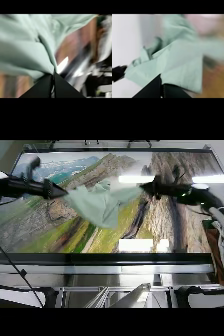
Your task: Fold the shirts.
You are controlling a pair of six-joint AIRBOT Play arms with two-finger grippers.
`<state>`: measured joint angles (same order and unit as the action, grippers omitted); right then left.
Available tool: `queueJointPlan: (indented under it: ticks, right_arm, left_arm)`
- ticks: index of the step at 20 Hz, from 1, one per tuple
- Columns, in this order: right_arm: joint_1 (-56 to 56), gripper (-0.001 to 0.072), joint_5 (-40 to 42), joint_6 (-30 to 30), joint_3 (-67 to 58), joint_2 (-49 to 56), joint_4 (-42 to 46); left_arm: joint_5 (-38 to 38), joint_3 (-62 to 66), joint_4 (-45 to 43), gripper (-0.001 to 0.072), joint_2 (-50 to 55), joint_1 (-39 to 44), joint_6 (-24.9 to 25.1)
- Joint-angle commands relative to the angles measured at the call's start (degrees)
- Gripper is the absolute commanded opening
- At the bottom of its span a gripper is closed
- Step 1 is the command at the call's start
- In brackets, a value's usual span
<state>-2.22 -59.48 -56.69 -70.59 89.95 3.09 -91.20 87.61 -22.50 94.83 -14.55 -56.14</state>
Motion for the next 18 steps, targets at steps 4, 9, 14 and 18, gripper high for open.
queueJointPlan:
  ticks: [4,9,14,18]
  right_arm:
    - [-4.92,0.0013,-0.37,20.24,-3.34,-33.88,-8.79]
    - [-5.05,0.0013,5.99,3.52,-3.28,-45.51,20.46]
    - [-3.87,0.0014,-2.27,-1.88,5.4,-38.14,25.05]
    - [-3.98,0.0397,4.15,-1.86,9.99,-28.37,25.46]
  left_arm:
    - [-9.2,14.62,29.64,0.001,-15.87,-8.44,6.32]
    - [-3.65,10.23,11.39,0.0011,-27.67,-11.15,6.08]
    - [0.11,-12.09,2.01,0.0017,-31.06,-6.14,6.75]
    - [7.82,-22.27,1.44,0.072,-25.24,-3.93,6.21]
